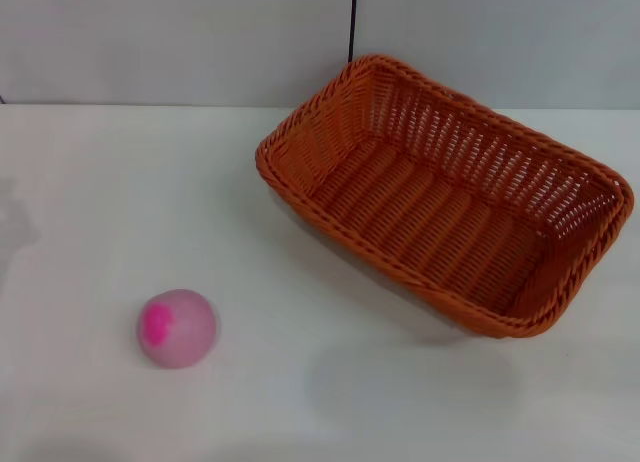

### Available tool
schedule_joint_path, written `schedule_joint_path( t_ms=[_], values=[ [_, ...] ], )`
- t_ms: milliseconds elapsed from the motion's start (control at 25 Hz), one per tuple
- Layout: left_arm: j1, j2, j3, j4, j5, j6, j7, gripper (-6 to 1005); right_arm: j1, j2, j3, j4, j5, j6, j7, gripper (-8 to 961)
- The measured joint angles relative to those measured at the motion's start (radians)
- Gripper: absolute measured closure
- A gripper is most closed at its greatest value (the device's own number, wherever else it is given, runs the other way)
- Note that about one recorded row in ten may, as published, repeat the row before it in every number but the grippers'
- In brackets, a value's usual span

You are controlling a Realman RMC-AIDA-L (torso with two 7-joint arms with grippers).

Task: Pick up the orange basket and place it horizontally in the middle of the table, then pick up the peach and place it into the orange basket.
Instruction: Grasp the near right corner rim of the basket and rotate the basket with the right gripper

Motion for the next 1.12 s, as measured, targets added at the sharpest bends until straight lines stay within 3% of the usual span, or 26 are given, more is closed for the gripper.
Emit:
schedule_joint_path(
  t_ms=[160,520,640,800,840,1000,1120],
  values=[
    [0.000,0.000,0.000,0.000,0.000,0.000,0.000,939,0.000,0.000,0.000,0.000,0.000,0.000,0.000,586],
    [-0.001,0.000,0.002,-0.002,0.000,0.001,0.001,1001,0.002,-0.006,-0.020,-0.001,-0.012,0.000,0.020,575],
    [-0.002,0.001,0.001,-0.002,-0.001,0.003,-0.002,1001,0.005,-0.022,-0.069,-0.023,-0.036,0.000,0.096,571],
    [-0.003,0.001,-0.002,-0.001,-0.005,0.005,-0.004,1001,0.019,-0.073,-0.167,-0.135,-0.172,-0.008,0.380,566],
    [-0.003,0.001,-0.003,0.000,-0.007,0.006,-0.004,1001,0.019,-0.073,-0.167,-0.135,-0.172,-0.008,0.380,565],
    [-0.003,0.002,-0.006,0.000,-0.008,0.007,-0.004,1001,0.059,-0.107,-0.246,-0.361,-0.399,-0.051,0.680,559],
    [-0.003,0.002,-0.007,0.001,-0.008,0.011,-0.003,1001,0.084,-0.116,-0.263,-0.450,-0.495,-0.077,0.772,555]
  ],
)
